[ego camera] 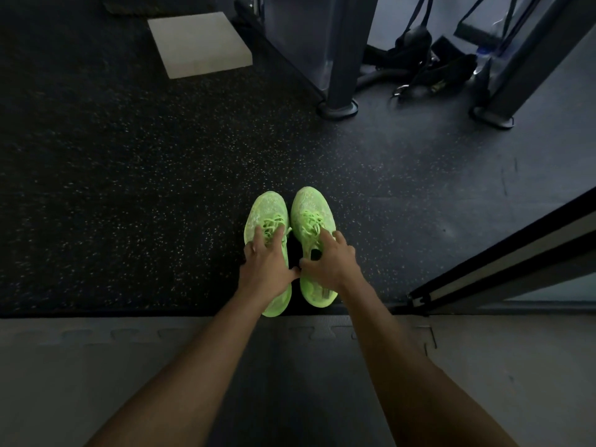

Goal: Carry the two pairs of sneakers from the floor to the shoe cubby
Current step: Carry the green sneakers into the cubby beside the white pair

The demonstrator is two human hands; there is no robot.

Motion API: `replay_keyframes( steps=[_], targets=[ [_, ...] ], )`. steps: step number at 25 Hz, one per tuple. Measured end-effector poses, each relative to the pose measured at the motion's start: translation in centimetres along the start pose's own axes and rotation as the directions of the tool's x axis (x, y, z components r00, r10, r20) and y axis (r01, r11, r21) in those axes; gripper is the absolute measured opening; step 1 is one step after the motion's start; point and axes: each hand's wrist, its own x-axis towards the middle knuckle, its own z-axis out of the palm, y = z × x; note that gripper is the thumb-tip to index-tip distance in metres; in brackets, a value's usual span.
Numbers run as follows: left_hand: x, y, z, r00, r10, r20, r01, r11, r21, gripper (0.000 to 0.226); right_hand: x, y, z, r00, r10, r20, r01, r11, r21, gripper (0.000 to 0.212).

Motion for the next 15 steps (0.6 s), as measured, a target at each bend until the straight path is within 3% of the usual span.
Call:
replay_keyframes(
  steps=[3, 6, 9, 15],
  targets=[
    [-1.4, 1.4, 1.1, 0.985, -0.159, 0.061, 0.16, 0.987, -0.009, 0.114, -1.6, -0.1, 1.3, 0.996, 0.084, 0.005, -0.084, 0.996, -0.024, 0.1],
    [-2.9, 1.9, 2.2, 0.991, -0.132, 0.024, 0.131, 0.99, 0.05, 0.119, -2.7, -0.5, 2.3, 0.992, 0.121, -0.028, -0.121, 0.993, -0.012, 0.099],
    [-3.6, 1.6, 2.3, 0.994, -0.071, -0.088, 0.077, 0.995, 0.068, 0.106, -3.9, -0.9, 2.9, 0.991, 0.094, -0.091, -0.098, 0.995, -0.035, 0.098],
    [-3.2, 1.5, 1.4, 0.988, -0.154, -0.011, 0.153, 0.987, -0.039, 0.1, -3.8, -0.9, 2.4, 0.99, 0.128, -0.06, -0.13, 0.991, -0.021, 0.099]
  ],
)
